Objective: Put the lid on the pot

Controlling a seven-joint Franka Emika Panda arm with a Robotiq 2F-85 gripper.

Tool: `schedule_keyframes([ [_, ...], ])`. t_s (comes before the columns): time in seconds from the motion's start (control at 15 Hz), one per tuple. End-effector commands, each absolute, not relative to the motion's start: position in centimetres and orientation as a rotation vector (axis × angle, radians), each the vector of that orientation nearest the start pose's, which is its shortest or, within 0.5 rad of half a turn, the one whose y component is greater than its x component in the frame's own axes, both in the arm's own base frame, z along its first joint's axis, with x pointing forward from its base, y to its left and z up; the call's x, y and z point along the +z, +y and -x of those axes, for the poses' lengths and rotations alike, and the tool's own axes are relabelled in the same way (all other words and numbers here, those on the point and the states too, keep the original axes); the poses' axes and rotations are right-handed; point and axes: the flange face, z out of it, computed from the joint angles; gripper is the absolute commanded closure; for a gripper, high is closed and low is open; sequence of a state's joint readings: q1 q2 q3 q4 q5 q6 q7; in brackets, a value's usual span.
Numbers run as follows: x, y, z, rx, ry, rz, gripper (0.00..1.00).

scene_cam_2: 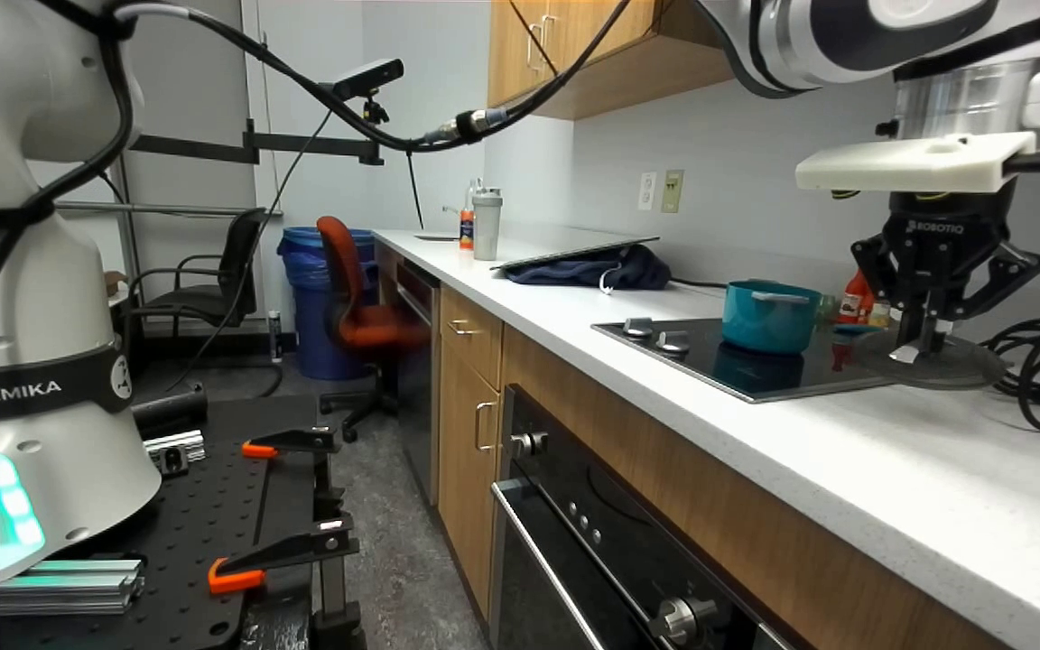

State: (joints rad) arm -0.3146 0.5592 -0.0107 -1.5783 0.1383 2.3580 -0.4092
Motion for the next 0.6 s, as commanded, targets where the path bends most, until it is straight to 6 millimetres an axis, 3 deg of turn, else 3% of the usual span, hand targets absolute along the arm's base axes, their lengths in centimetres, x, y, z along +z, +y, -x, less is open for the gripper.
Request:
schedule_keyframes([
  [0.0, 34.5, -21.0, -64.1, -0.490, -0.047, 3.031, 0.96],
  [0.53, 36.3, -16.0, -62.1, -0.623, -0.045, 2.886, 0.96],
])
